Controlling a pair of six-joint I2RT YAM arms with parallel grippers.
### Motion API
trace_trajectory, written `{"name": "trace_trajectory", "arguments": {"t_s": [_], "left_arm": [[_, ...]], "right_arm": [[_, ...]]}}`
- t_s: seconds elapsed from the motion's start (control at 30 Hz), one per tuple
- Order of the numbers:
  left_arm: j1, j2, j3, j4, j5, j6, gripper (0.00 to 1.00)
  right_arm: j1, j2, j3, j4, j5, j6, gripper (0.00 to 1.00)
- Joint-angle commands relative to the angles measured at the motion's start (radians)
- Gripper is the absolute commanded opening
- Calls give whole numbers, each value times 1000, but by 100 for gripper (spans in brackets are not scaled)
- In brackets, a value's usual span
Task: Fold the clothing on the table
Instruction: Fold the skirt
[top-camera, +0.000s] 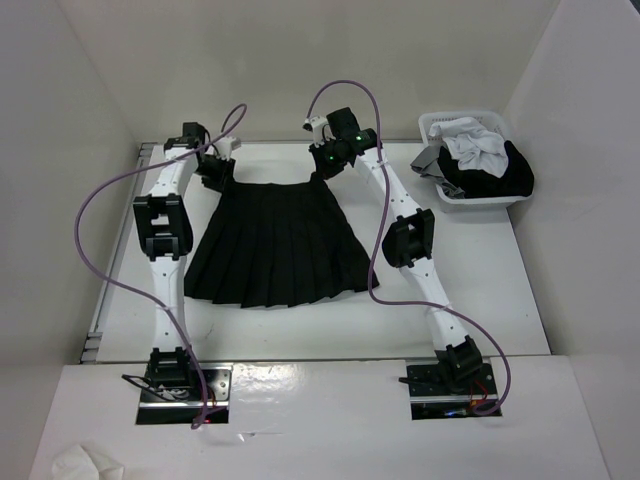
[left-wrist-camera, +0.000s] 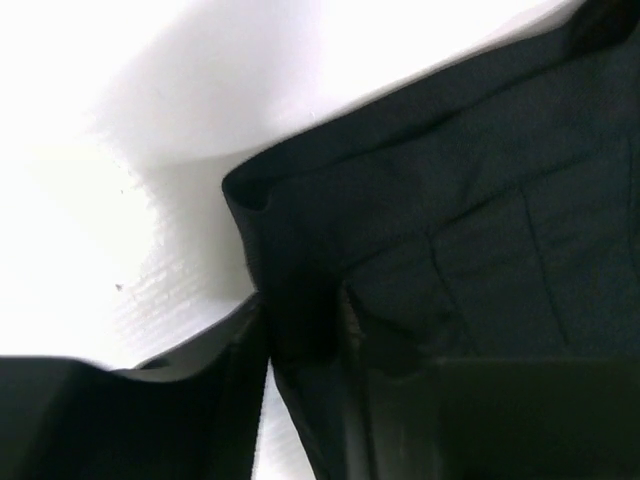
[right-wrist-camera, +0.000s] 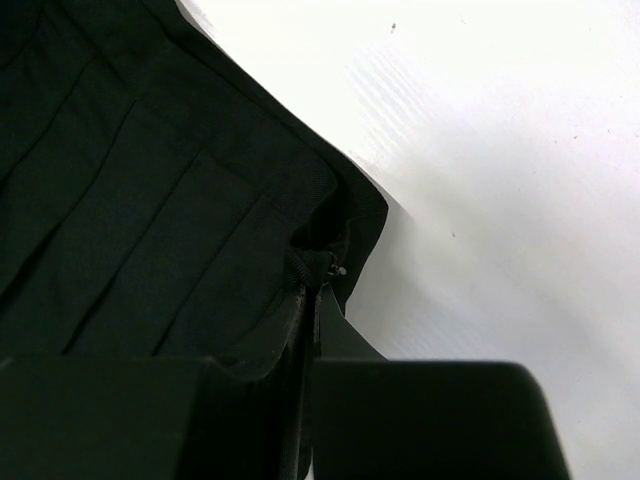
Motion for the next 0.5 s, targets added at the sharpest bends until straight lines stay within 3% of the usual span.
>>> {"name": "trace_trajectory", "arguments": {"t_s": [0.0, 0.03, 0.17, 0.23, 0.47], "left_arm": [[3, 91, 107, -75, 63, 15, 33], [3, 110, 144, -93, 63, 15, 23], [3, 265, 488, -284, 106, 6, 0], [3, 246, 454, -268, 82, 18, 0], [52, 158, 517, -323, 187, 61, 0]], "right_arm": [[-3, -13, 27, -13, -1, -4, 0], [-3, -13, 27, -13, -1, -4, 0], [-3, -13, 27, -22, -1, -13, 0], [-3, -13, 27, -22, 8, -13, 0], [-35, -74, 18, -12, 28, -22, 0]]}}
